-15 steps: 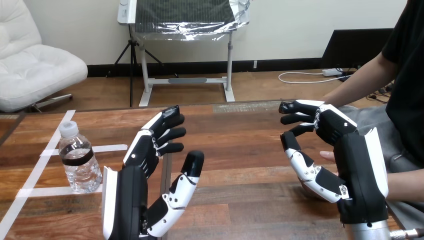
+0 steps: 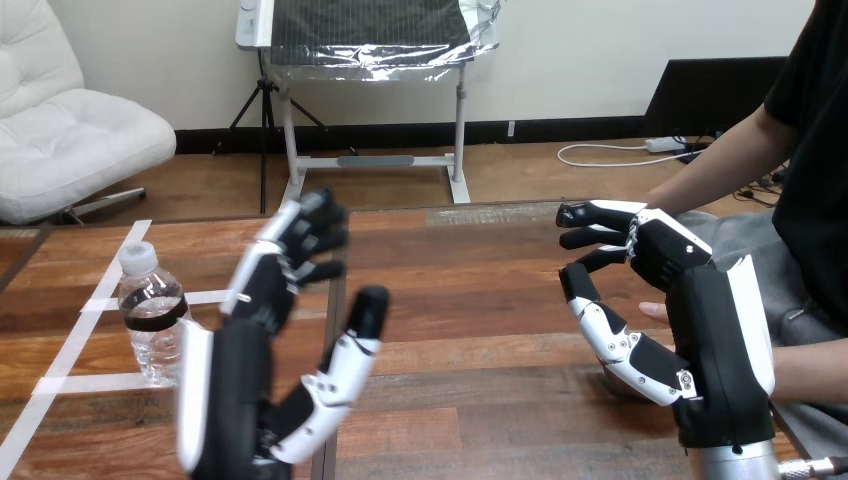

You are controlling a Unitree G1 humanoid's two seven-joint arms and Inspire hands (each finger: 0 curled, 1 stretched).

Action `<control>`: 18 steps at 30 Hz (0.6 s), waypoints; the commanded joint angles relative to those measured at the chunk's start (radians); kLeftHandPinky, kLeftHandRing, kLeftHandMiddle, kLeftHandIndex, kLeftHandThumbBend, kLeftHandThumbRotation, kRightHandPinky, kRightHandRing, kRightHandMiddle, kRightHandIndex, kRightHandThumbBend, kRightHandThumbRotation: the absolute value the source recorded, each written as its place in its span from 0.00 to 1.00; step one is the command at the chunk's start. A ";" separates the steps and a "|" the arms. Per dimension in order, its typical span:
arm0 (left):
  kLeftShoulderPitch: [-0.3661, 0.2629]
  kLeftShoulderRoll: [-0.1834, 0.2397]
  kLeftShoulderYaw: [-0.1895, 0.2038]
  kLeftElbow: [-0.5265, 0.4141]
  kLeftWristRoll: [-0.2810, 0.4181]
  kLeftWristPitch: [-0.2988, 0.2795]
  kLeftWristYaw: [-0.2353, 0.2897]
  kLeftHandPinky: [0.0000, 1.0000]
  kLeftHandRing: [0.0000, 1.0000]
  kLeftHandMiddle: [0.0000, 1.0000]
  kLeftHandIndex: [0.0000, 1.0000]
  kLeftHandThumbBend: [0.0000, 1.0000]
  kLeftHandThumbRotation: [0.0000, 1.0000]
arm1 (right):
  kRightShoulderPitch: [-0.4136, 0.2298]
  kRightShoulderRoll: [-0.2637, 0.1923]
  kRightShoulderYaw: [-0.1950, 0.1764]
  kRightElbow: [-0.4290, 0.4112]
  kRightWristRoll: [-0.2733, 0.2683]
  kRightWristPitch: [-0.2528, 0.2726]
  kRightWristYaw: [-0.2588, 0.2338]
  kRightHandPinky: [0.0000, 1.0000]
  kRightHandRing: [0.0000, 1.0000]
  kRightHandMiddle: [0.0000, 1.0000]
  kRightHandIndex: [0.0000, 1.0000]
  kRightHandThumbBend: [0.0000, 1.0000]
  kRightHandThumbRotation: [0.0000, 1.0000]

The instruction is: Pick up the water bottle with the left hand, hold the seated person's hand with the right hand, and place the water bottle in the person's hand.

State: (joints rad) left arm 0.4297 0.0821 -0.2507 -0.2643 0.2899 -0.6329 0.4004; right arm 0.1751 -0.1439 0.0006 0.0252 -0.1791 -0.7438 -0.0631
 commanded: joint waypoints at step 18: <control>-0.086 -0.062 0.239 -0.119 0.247 0.070 0.191 0.75 0.80 0.82 0.83 0.47 0.37 | -0.066 0.023 -0.004 -0.013 0.009 0.005 0.000 0.52 0.64 0.70 0.65 0.38 0.16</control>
State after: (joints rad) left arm 0.4000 0.0798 -0.0707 -0.3384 0.5060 -0.5970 0.5606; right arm 0.1751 -0.1252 -0.0006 0.0252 -0.1816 -0.7396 -0.0631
